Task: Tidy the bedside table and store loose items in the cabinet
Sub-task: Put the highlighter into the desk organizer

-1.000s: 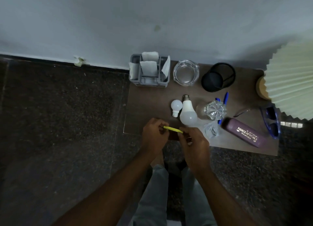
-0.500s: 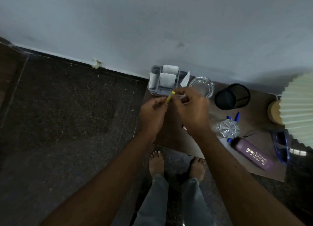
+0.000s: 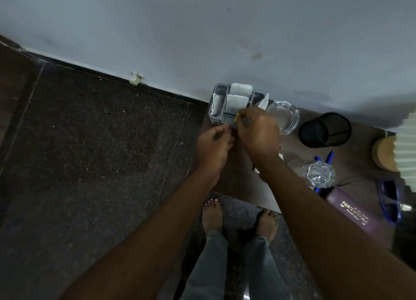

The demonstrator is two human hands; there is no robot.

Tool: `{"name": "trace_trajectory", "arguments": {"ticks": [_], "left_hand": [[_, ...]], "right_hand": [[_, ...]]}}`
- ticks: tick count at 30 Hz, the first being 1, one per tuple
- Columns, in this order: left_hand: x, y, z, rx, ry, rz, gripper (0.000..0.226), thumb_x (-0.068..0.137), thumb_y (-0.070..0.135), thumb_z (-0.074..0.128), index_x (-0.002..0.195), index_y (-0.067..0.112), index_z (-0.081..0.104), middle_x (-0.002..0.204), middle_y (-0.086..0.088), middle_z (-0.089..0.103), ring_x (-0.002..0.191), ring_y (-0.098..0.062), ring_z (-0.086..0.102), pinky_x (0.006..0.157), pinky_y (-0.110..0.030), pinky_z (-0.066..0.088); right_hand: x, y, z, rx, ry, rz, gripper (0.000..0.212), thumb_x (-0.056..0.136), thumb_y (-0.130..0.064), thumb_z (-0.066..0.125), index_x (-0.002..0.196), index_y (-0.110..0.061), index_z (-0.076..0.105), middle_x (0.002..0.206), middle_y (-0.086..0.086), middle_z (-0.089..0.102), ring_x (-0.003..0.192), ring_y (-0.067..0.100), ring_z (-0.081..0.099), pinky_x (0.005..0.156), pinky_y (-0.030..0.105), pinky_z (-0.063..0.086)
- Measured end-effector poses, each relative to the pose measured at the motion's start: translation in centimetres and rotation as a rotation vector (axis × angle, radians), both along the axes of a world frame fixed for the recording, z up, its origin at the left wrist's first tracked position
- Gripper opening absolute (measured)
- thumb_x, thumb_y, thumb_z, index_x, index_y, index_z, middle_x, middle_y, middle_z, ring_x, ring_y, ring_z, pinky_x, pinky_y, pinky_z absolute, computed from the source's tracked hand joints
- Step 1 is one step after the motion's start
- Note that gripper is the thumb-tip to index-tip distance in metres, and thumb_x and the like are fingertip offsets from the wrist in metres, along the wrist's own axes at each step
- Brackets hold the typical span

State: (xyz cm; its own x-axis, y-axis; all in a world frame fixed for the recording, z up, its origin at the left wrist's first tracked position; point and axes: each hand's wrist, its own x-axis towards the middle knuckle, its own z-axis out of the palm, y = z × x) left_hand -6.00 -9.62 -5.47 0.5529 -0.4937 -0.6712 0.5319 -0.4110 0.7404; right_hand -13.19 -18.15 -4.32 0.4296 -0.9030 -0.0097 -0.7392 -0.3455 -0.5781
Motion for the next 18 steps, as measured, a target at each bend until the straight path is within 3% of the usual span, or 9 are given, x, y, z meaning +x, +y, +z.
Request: {"name": "trace_trajectory", "arguments": {"ticks": [9, 18], "left_hand": [[0.5, 0.8, -0.4, 0.040, 0.032, -0.052, 0.023, 0.098, 0.009, 0.061, 0.118, 0.006, 0.071, 0.105, -0.010, 0.078, 0.097, -0.021, 0.076, 0.079, -0.025, 0.062], [0.6, 1.3, -0.9, 0.074, -0.002, -0.102, 0.021, 0.097, 0.013, 0.063, 0.115, 0.009, 0.072, 0.105, -0.010, 0.077, 0.098, -0.025, 0.075, 0.087, -0.035, 0.061]], "right_hand": [[1.2, -0.1, -0.6, 0.073, 0.156, 0.077, 0.023, 0.095, -0.021, 0.052, 0.098, -0.011, 0.072, 0.098, 0.010, 0.072, 0.089, 0.032, 0.068, 0.076, 0.045, 0.056], [1.1, -0.3, -0.9, 0.086, 0.139, 0.043, 0.018, 0.095, -0.015, 0.054, 0.098, -0.007, 0.070, 0.100, 0.012, 0.070, 0.089, 0.032, 0.068, 0.076, 0.044, 0.056]]}}
